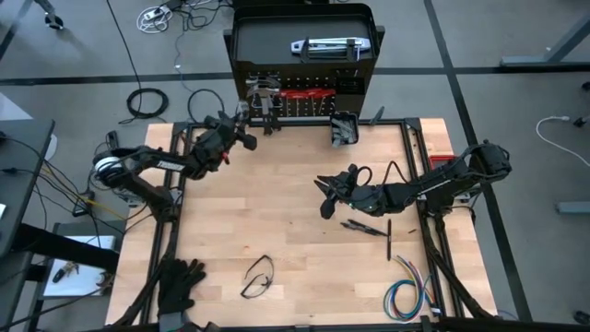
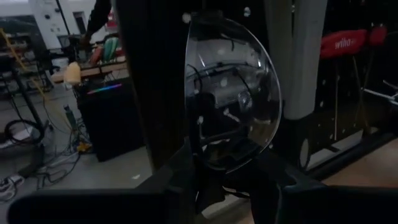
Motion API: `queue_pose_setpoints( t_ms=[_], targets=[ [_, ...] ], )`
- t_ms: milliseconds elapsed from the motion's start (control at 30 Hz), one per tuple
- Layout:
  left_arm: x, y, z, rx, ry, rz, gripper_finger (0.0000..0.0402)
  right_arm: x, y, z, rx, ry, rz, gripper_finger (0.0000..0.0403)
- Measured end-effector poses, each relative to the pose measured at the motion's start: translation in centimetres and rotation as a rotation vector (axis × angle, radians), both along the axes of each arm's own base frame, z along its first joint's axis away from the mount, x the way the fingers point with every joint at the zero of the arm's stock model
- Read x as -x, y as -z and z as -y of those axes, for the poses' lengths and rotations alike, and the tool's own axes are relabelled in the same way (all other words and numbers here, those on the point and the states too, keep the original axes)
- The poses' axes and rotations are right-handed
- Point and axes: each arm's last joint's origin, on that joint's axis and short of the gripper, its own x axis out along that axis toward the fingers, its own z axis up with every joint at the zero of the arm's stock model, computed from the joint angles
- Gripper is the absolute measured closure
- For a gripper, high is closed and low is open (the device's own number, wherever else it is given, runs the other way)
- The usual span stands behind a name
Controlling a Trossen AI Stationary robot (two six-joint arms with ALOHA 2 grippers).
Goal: Hang tools onto peg board
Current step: Hang the top glasses on the pegboard
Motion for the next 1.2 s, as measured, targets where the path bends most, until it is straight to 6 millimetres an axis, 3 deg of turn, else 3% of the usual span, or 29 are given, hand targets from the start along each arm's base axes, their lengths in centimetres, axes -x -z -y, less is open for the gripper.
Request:
queue_pose_setpoints(
  t_ms=[400,600,1200],
  targets=[
    [-2.5,2.5,-2.5,0.028,-0.062,-0.12,0.0303,0.2,0.1,-0.9,-0.016,-0.027,-0.005,0.032],
    [-3.2,2.6,-3.1,0.02,-0.071,-0.154,0.0303,0.2,0.2,-1.2,-0.015,-0.028,-0.006,0.032],
    [-3.0,2.3,-4.2,0.008,-0.108,-0.211,0.0303,0.4,0.1,-2.3,-0.036,-0.061,0.01,0.0323]
  ],
)
